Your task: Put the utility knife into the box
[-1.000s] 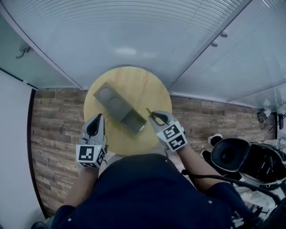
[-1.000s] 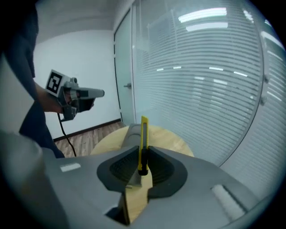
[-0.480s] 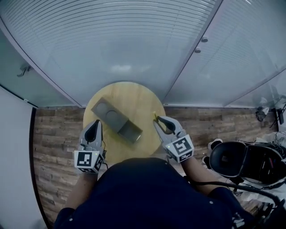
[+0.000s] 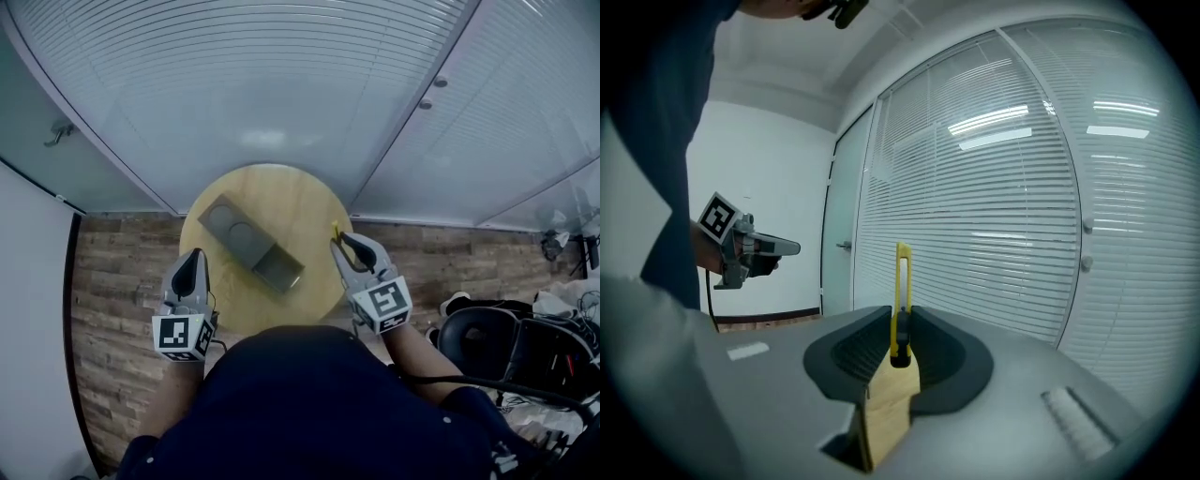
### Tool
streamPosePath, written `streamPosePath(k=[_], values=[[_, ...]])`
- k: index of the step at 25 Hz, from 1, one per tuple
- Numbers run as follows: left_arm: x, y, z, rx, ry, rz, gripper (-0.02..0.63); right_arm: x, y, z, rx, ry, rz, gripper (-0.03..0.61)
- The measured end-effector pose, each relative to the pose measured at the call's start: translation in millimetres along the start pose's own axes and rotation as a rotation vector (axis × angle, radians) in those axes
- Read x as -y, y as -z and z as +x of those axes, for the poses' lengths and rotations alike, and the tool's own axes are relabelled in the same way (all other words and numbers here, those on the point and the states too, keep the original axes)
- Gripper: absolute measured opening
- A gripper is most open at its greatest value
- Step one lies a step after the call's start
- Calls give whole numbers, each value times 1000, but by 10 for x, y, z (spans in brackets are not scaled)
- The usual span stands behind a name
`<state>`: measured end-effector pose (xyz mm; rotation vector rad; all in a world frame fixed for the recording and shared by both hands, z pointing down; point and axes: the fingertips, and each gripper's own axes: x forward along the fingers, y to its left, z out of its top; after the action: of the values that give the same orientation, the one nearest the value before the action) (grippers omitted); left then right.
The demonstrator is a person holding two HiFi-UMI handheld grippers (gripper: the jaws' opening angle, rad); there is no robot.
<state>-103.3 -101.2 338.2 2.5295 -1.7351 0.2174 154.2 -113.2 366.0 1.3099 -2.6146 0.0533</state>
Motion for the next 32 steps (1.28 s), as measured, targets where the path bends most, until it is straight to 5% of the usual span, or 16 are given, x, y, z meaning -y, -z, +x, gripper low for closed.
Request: streamPosePath(k=[20,32], values=[[-115,173,-351,-30,-71,-31,3,-513,11,161,-32,-137,-19,74],[-159,420,-288,-67,-42,-57,3,-780,186,367,-85,-171,-3,74]])
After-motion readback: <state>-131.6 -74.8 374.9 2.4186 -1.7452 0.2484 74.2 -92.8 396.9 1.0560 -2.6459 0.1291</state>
